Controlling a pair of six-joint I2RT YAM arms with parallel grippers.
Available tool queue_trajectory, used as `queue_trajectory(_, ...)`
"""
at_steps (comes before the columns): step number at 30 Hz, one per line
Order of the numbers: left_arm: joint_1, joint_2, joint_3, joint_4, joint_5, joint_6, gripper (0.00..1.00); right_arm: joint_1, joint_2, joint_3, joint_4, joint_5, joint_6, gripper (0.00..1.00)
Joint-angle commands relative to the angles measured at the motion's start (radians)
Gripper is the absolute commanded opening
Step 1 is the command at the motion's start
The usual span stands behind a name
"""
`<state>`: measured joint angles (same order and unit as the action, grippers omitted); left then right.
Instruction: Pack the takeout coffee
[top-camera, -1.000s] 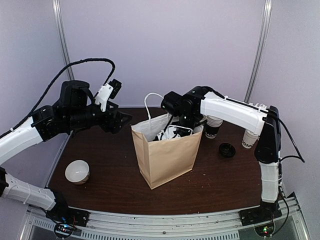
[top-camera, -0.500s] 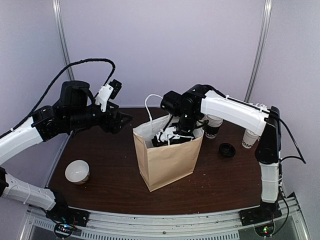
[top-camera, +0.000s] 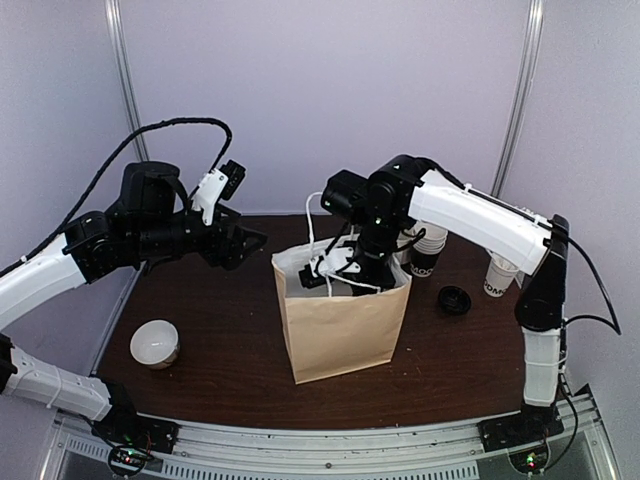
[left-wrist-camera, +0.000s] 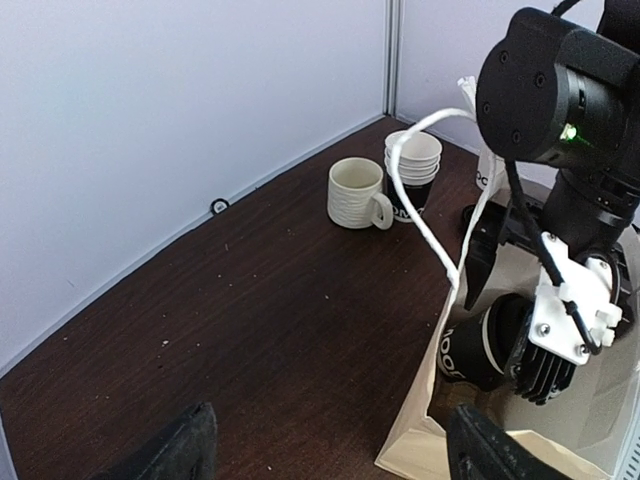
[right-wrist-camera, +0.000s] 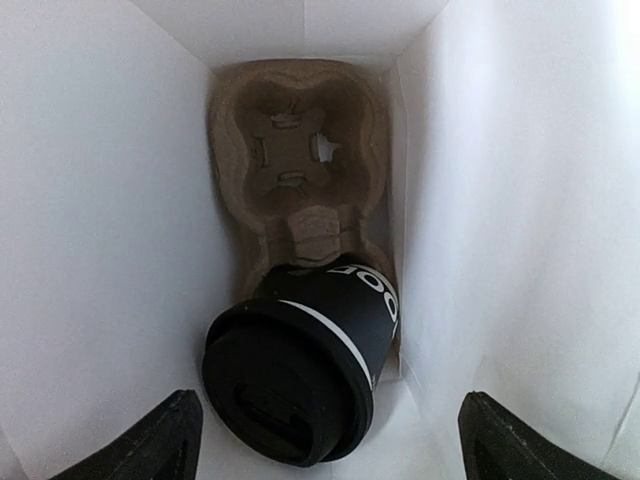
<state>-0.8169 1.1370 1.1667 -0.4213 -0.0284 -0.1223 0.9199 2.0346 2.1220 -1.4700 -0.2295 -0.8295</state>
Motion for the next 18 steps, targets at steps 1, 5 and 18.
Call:
queue_trajectory(1,0.007,0.012,0.011,-0.003,0.081,-0.009,0.83,0.008,-0.067,0.046,-0.027,-0.014,0.027,0.93)
queue_trajectory(5,0.007,0.033,0.027,-0.021,0.117,-0.012,0.82,0.008,-0.089,0.073,-0.023,-0.019,0.035,0.93)
queue_trajectory(18,0.007,0.023,0.079,-0.081,0.068,0.02,0.82,0.008,-0.161,0.153,-0.038,-0.039,0.022,0.92)
